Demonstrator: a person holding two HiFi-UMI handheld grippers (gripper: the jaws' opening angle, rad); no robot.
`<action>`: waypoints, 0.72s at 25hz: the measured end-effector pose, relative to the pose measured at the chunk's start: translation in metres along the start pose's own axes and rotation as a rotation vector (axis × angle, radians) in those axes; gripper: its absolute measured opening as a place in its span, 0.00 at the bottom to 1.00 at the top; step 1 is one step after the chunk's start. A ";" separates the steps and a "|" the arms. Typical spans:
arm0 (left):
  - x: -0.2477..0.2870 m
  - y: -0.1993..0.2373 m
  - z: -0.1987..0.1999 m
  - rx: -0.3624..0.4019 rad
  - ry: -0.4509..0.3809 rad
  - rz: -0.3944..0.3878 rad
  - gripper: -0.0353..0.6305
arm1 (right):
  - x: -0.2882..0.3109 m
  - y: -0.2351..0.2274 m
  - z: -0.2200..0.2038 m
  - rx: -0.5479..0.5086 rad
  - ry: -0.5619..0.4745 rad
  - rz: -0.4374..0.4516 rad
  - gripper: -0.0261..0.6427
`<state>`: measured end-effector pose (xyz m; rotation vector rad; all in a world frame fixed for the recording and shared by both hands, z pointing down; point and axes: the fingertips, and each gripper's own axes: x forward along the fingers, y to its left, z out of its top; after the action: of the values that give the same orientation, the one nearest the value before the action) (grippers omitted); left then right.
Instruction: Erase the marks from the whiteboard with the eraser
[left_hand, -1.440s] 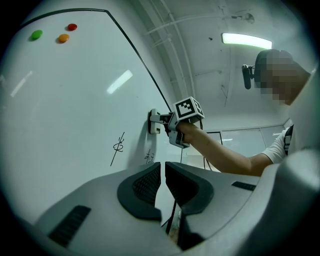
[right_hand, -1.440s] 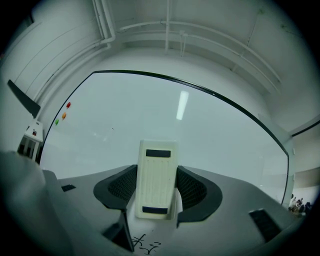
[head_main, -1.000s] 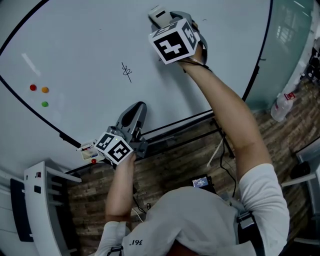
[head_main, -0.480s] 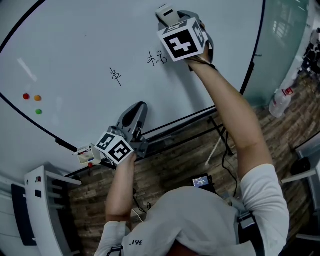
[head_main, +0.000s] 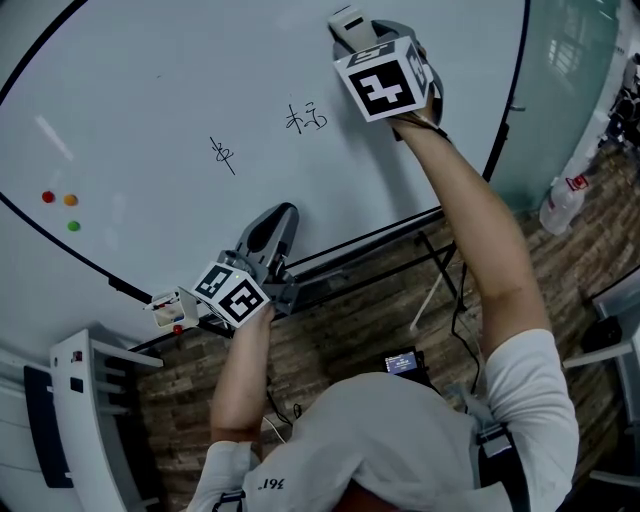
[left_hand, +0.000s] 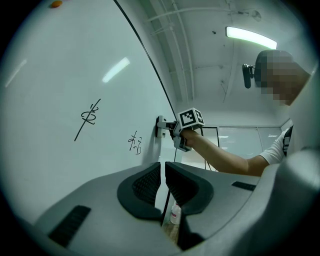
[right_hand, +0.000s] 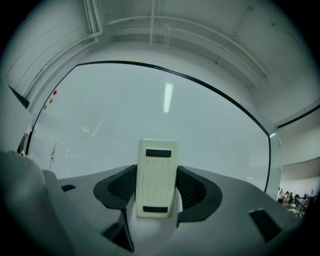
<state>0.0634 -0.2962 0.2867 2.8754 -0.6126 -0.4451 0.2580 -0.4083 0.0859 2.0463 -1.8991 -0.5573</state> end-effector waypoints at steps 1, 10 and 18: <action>0.001 0.000 -0.001 0.000 0.000 0.001 0.11 | 0.000 -0.002 -0.002 -0.001 0.003 0.001 0.43; 0.002 0.000 -0.004 0.000 0.005 0.003 0.11 | -0.001 -0.034 -0.023 0.028 0.022 -0.065 0.43; 0.001 0.000 -0.007 -0.010 0.014 0.009 0.11 | 0.000 -0.057 -0.048 0.043 0.060 -0.094 0.43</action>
<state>0.0667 -0.2964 0.2930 2.8625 -0.6192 -0.4257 0.3305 -0.4053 0.1014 2.1636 -1.8038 -0.4747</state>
